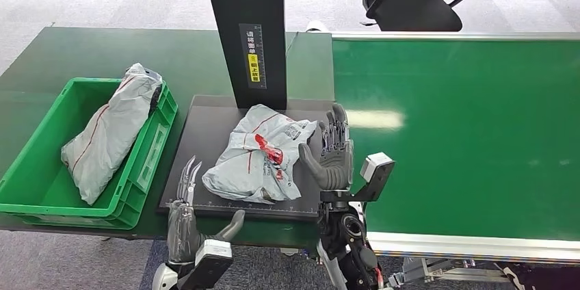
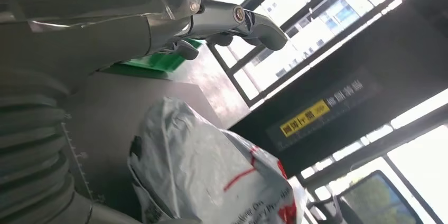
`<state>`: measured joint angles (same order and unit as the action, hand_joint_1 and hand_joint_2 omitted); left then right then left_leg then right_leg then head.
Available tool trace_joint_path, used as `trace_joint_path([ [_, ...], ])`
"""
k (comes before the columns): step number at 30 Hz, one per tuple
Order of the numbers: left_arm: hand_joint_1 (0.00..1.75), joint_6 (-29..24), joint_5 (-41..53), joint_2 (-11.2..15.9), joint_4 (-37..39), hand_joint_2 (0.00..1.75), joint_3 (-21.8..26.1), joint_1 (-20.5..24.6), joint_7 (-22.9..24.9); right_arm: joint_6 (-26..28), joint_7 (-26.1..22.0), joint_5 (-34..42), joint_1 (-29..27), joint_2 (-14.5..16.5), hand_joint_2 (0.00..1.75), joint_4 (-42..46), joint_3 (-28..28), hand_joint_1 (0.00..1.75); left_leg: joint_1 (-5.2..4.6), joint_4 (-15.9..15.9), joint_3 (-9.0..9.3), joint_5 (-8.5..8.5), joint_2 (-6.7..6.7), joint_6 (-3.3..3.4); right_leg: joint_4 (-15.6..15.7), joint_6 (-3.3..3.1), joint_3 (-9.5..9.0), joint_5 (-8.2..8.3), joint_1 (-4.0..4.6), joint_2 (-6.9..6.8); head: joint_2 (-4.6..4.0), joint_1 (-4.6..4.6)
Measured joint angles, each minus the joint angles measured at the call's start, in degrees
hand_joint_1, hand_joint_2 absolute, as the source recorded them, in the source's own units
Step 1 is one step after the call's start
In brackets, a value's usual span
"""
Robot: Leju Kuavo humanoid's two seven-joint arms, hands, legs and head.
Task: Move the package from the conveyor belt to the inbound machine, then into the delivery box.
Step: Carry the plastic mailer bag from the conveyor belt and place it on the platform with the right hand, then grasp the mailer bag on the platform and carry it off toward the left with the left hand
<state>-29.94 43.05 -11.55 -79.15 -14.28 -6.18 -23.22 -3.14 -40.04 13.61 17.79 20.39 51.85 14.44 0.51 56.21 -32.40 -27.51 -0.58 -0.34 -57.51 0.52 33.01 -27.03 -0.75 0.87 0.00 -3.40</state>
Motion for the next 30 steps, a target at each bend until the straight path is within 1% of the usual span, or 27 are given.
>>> trace_joint_path([
  [3,0.00,1.5,0.5,0.3,3.2,1.75,-1.7,4.4,2.8,-0.1,0.0,0.7,-1.6,0.5,1.75,0.9,-0.2,0.00,0.00,0.0,0.04,0.01,-0.02,-0.01,0.0,0.00,-0.07,0.01,0.00,-0.01,0.00,0.00],
  [5,0.00,1.8,1.2,0.2,7.0,1.75,-2.5,8.0,4.2,-0.1,0.0,1.1,-2.2,0.8,1.75,1.1,-0.3,0.00,0.00,0.0,0.08,0.03,-0.02,-0.02,0.0,-0.01,-0.09,0.03,0.00,-0.01,0.00,0.01],
  [10,0.00,1.2,4.6,-0.5,20.8,1.75,-4.4,18.0,6.6,0.6,0.0,2.2,-3.3,1.1,1.75,2.0,-0.3,0.00,-0.01,0.0,0.11,0.06,0.00,-0.03,0.0,-0.04,-0.12,0.07,-0.01,-0.01,0.00,0.09],
  [13,0.00,1.1,5.3,-1.1,27.5,1.75,-4.9,22.4,7.0,0.7,0.0,2.4,-4.0,1.2,1.75,2.8,-0.3,0.00,-0.01,0.0,0.10,0.06,0.01,-0.03,0.0,-0.04,-0.11,0.07,0.00,0.01,0.00,0.09],
  [18,0.00,1.0,5.6,-1.8,34.0,1.75,-5.3,26.2,6.9,0.8,0.0,2.5,-4.6,1.2,1.75,3.6,-0.3,0.00,0.00,0.0,0.08,0.05,0.00,-0.04,0.0,-0.05,-0.07,0.06,0.00,0.01,0.00,0.11],
  [20,0.00,1.7,5.7,-2.2,36.8,1.75,-5.5,28.0,7.1,0.6,0.0,3.0,-5.1,1.2,1.75,4.1,-0.3,0.00,0.00,0.0,0.07,0.05,-0.02,-0.04,0.0,-0.05,-0.08,0.06,0.00,0.00,0.00,0.10],
  [25,0.00,4.2,5.8,-3.6,45.7,1.75,-5.7,33.6,9.2,-1.4,0.0,4.5,-7.1,1.2,1.75,6.6,-0.3,0.00,-0.01,0.0,0.08,0.06,-0.03,-0.03,0.0,-0.04,-0.15,0.07,-0.01,-0.01,0.00,0.09],
  [30,0.00,4.7,7.1,-4.2,51.4,1.75,-5.6,36.4,11.6,-2.2,0.1,5.0,-9.0,1.1,1.75,9.3,-0.4,0.00,-0.02,0.0,0.10,0.06,-0.03,-0.03,0.0,-0.04,-0.17,0.07,-0.01,-0.02,0.00,0.07],
])
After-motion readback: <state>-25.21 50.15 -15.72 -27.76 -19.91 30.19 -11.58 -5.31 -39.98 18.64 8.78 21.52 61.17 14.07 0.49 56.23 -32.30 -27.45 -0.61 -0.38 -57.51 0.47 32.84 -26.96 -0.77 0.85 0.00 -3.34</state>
